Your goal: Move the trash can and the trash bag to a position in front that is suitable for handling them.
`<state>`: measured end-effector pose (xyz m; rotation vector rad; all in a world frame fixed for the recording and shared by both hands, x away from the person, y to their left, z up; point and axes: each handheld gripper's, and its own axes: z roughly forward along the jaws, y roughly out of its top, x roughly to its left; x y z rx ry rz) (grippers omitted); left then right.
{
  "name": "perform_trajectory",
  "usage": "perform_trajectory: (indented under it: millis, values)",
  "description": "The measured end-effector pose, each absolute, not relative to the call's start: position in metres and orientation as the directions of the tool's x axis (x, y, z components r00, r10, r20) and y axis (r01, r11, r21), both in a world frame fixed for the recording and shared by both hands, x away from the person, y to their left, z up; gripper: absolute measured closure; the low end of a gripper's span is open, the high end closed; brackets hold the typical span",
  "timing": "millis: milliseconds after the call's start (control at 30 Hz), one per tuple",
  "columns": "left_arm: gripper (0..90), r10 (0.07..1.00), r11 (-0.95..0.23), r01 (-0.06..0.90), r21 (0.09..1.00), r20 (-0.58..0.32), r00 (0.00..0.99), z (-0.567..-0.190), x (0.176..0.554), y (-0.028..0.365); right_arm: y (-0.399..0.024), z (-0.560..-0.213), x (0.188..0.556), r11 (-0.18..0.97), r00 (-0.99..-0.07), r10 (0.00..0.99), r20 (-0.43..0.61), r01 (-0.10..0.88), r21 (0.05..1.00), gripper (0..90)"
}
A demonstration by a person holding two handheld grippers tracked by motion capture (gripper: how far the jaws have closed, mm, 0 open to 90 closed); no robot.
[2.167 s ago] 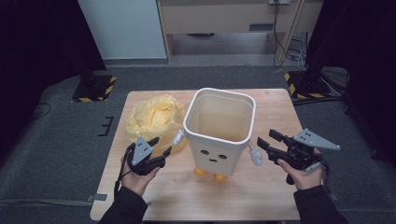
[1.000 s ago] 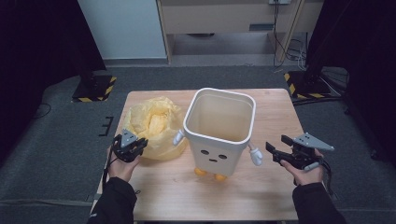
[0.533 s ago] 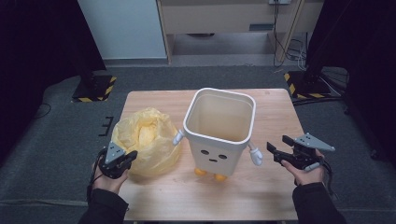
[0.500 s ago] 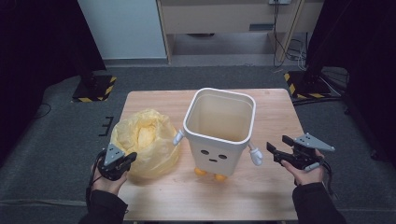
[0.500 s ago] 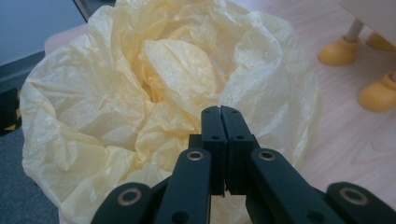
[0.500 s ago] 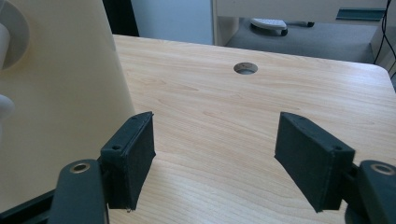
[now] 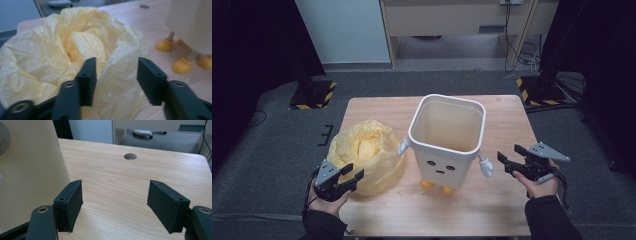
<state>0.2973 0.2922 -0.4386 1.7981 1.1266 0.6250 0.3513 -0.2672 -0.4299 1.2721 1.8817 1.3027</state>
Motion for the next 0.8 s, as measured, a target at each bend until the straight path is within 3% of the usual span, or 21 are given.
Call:
perform_trajectory:
  millis: [133,267,600,800]
  values:
    - [33.0,0.899,-0.153,0.423,0.893,-0.052,0.436,-0.442,0.302,0.295,-0.267,-0.427,0.353,0.074,-0.407,0.907,0.103,0.394,0.916,24.8]
    - [24.9,0.907,-0.104,0.42,0.901,-0.087,0.411,-0.445,0.304,0.3,-0.268,-0.417,0.355,0.047,-0.395,0.912,0.108,0.364,0.93,16.8]
    - [22.1,0.915,-0.142,0.444,0.885,-0.055,0.4,-0.449,0.309,0.298,-0.273,-0.373,0.361,-0.034,-0.393,0.908,0.143,0.273,0.961,8.5]
    - [22.1,0.92,-0.13,0.459,0.879,-0.067,0.387,-0.451,0.312,0.3,-0.268,-0.35,0.367,-0.05,-0.414,0.899,0.143,0.228,0.972,9.9]
